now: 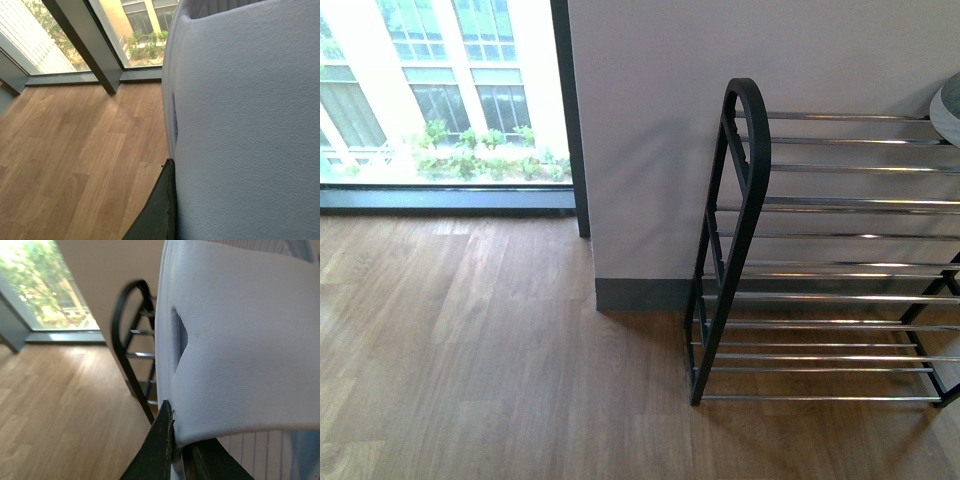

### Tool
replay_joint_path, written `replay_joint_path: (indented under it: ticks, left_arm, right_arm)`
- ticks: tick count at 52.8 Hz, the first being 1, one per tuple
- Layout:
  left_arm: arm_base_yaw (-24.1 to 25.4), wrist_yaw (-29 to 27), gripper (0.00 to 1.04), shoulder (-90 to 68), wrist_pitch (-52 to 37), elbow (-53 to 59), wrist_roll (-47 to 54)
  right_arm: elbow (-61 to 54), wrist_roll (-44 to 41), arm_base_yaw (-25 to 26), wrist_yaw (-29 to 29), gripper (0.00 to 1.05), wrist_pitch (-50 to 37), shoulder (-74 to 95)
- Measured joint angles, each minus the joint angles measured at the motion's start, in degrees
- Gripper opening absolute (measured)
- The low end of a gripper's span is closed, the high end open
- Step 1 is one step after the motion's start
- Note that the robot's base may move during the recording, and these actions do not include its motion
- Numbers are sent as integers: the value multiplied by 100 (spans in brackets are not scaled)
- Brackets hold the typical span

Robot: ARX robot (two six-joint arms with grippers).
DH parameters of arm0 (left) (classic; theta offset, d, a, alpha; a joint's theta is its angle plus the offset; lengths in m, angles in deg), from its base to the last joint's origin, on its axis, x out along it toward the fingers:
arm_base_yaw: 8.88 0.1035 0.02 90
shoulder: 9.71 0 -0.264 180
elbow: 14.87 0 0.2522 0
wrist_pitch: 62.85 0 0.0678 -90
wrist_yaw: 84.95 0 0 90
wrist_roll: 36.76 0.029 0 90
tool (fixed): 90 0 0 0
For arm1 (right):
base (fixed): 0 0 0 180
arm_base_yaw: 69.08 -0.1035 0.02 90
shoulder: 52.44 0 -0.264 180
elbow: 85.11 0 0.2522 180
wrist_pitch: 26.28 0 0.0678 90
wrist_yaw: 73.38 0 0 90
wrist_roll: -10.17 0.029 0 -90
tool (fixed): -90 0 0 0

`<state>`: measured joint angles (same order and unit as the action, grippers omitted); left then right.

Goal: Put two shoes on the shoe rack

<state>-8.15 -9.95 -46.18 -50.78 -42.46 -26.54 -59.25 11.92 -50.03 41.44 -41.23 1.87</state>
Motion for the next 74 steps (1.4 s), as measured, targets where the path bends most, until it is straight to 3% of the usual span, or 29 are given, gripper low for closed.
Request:
replay_joint_path:
  ticks: [7, 27, 38, 49, 74]
  left_arm:
    - [0, 2, 2, 0, 0, 0, 0]
    - [0, 2, 2, 0, 0, 0, 0]
    - [0, 4, 2, 0, 0, 0, 0]
    - [0, 4, 2, 0, 0, 0, 0]
    - [0, 2, 2, 0, 0, 0, 0]
  right_arm:
    - [175, -144, -140, 17, 1, 57, -11]
    - [1864, -551, -1228, -1075, 1, 667, 1434]
    - [3296, -855, -1792, -2011, 1, 1482, 2916]
    - [4181, -1178, -1971, -2817, 1, 1692, 3836]
    - [5364, -1851, -1825, -3462, 1, 2463, 5276]
